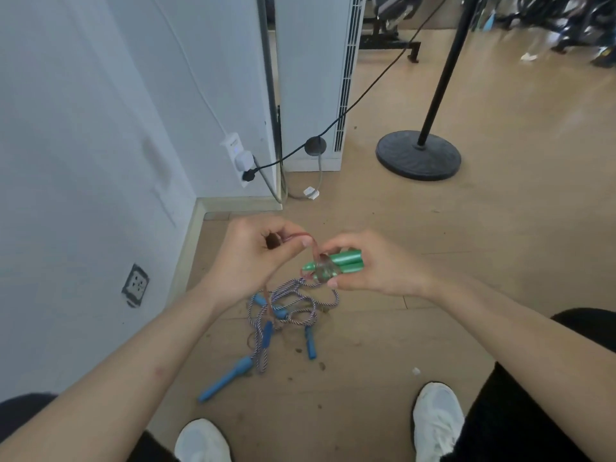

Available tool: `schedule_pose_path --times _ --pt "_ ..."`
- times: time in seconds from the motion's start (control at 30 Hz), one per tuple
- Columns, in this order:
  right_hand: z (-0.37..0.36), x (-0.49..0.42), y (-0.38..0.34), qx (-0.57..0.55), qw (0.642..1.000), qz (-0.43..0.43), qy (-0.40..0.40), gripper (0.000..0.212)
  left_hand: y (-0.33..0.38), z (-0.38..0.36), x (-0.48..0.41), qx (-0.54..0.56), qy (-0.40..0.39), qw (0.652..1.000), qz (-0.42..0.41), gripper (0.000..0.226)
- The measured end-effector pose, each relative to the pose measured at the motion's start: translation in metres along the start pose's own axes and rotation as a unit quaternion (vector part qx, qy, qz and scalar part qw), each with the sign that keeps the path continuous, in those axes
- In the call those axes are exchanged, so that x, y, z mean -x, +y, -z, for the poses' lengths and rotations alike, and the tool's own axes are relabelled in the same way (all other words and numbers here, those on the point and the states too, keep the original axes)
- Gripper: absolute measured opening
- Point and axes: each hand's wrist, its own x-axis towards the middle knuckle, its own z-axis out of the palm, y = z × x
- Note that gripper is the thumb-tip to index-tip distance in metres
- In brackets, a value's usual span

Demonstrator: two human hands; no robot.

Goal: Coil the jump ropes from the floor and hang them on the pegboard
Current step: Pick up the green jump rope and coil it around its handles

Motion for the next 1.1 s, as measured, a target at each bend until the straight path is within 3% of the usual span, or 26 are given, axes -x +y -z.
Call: schedule_pose_path --times 0.1,0.37,0.47,0.8,0.9,1.0,1.1 --pt "-0.006 0.002 -0.008 -0.015 1.0 0.004 0.017 0.042 -0.002 -0.006 -0.001 0.045 0.017 0.998 0.031 0.002" --pt "-0.008 0.012 -0.026 -0.07 0.988 0.029 0.133 0.055 -0.013 -0.008 -0.011 0.165 0.049 0.976 0.132 0.016" --pt "-0.001 0.013 -0.029 -0.075 0.991 0.049 0.101 0.063 -0.015 -0.006 -0.013 0.195 0.012 0.97 0.146 0.015" --pt "0.01 0.014 -0.025 -0.06 0.995 0.035 -0.067 0.054 -0.013 -0.001 -0.012 0.175 -0.073 0.971 0.145 0.005" --pt "0.01 0.014 -0.024 -0.067 0.996 0.041 -0.048 0.045 -0.012 -0.002 -0.01 0.171 -0.082 0.972 0.141 0.015" --pt "0.014 0.014 -0.022 -0.142 0.989 0.048 -0.006 0.044 -0.013 -0.001 -0.009 0.185 -0.099 0.968 0.137 0.029" --pt "0.021 0.012 -0.017 -0.231 0.971 0.025 0.058 0.042 -0.017 0.001 -0.007 0.181 -0.109 0.968 0.138 0.024"
